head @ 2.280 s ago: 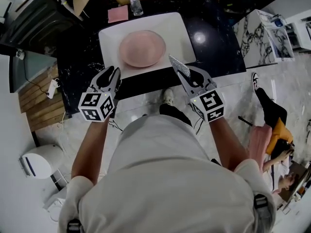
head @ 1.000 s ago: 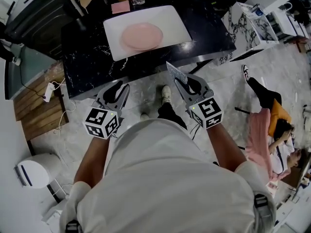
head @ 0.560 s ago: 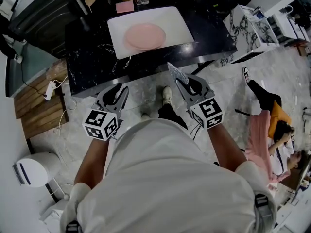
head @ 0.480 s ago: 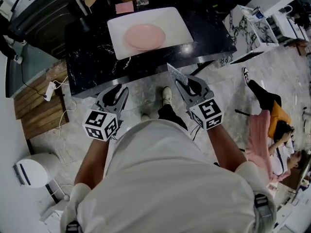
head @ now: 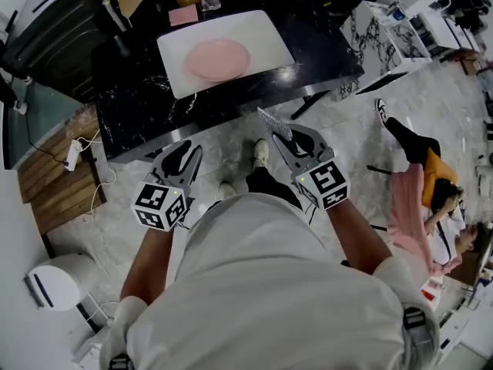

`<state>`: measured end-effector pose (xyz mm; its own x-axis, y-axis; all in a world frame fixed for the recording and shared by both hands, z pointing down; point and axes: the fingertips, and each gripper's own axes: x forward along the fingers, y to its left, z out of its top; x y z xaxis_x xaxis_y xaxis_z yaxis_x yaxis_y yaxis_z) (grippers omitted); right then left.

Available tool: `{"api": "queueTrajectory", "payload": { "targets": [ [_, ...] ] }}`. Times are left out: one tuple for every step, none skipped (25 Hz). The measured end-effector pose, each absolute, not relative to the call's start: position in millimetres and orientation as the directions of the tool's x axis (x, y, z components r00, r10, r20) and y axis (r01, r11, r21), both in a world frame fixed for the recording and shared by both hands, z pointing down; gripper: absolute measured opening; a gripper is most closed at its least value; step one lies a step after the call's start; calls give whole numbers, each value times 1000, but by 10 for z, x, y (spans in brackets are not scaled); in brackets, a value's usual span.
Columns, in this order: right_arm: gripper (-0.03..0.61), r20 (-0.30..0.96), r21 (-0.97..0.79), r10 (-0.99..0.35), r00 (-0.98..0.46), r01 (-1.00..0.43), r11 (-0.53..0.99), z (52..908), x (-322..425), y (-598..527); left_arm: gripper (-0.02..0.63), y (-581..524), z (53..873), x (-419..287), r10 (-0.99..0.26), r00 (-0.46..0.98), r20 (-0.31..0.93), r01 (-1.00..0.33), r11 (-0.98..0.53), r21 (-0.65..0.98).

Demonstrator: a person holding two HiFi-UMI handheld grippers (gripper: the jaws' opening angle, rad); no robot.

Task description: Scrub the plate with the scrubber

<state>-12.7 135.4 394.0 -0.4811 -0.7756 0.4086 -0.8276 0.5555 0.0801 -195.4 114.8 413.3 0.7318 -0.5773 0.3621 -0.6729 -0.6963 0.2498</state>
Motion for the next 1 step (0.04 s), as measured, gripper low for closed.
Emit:
{"api": "queueTrajectory", "payload": {
  "targets": [
    [77,413,83,-772,-483,-824,560,3937,-137,1372,103,1166,4138,-1951,-575,733,363,-671,-697,252]
  ]
}}
